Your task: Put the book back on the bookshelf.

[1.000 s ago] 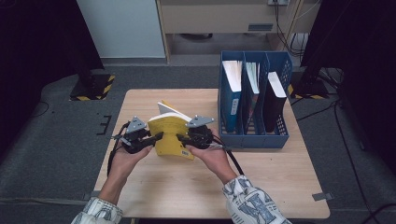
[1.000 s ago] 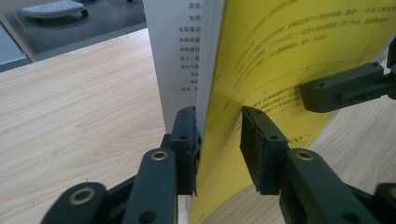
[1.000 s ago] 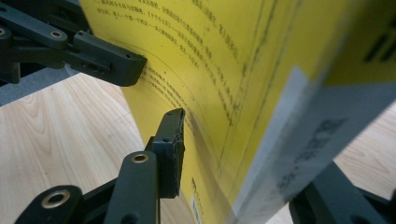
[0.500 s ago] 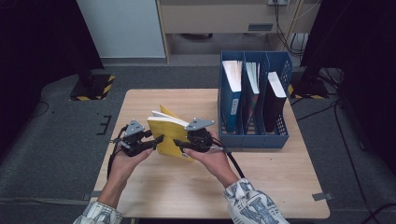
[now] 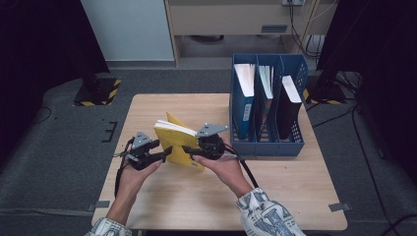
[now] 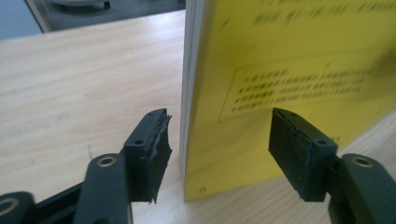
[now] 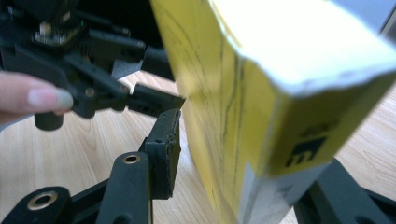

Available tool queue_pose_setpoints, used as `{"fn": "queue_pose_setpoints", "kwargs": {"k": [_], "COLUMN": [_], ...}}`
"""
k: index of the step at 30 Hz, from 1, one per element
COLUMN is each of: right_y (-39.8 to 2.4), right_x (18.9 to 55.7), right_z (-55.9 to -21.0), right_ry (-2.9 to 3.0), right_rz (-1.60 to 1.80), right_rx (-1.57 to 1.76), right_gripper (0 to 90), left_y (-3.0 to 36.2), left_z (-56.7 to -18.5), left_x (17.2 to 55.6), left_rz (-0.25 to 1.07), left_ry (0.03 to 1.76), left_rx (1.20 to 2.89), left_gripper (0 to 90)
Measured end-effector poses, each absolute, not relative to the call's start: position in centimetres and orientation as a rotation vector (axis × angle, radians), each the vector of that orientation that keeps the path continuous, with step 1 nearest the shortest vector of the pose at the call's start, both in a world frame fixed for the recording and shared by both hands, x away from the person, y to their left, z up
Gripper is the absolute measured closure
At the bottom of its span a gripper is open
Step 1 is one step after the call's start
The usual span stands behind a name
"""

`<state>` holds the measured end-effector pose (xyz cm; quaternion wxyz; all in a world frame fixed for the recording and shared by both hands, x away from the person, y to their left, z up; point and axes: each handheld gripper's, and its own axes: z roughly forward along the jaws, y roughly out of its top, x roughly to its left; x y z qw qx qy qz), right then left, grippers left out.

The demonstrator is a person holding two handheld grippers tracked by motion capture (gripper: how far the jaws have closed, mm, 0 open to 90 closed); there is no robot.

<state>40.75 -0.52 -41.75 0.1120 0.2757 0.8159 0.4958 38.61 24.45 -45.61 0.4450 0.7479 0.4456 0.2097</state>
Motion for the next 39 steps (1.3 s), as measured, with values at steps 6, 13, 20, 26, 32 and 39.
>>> {"fn": "queue_pose_setpoints", "kwargs": {"k": [6, 13, 20, 26, 32, 39], "right_y": [-0.7, 0.0, 0.6, 0.7, 0.8, 0.3], "right_x": [40.9, 41.3, 41.8, 42.1, 42.2, 42.6], "right_z": [-40.9, -39.9, -39.3, -39.4, -39.5, -39.3], "right_ry": [2.389, 2.392, 2.395, 2.397, 2.375, 2.326], "right_rz": [1.475, 1.488, 1.499, 1.494, 1.479, 1.419], "right_rx": [0.789, 0.782, 0.759, 0.764, 0.766, 0.805], "right_gripper": [57.2, 57.8, 60.3, 63.2, 73.7, 74.9], "left_y": [25.2, 25.7, 26.5, 27.1, 27.2, 27.4], "left_z": [-48.3, -49.7, -49.8, -50.0, -50.0, -50.0], "left_x": [36.6, 35.5, 35.1, 35.0, 35.0, 35.0], "left_rz": [0.534, 0.588, 0.587, 0.570, 0.568, 0.577], "left_ry": [1.138, 1.136, 1.158, 1.192, 1.194, 1.201], "left_rx": [1.872, 1.947, 1.944, 1.931, 1.934, 1.928], "left_gripper": [27.3, 18.0, 13.5, 12.5, 13.7, 14.3]}}
